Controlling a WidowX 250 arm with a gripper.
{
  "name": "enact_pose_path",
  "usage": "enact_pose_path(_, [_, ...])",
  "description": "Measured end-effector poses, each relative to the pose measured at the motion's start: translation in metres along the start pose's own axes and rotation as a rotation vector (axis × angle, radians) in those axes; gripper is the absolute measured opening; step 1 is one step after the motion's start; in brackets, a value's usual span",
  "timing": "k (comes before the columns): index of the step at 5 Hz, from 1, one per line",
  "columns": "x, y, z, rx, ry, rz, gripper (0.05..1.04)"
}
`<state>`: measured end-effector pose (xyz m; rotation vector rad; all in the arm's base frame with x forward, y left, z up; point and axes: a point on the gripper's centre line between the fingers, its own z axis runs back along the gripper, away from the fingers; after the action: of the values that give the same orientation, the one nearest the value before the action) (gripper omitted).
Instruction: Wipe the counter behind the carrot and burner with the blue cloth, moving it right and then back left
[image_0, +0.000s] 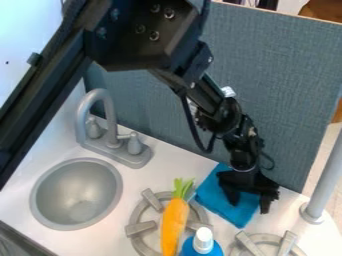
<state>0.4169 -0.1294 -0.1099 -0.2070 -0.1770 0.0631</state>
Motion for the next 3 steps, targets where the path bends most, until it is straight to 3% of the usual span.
enact_pose_path(3, [0.019, 0.056, 0.01, 0.063, -0.032, 0.138, 0.987])
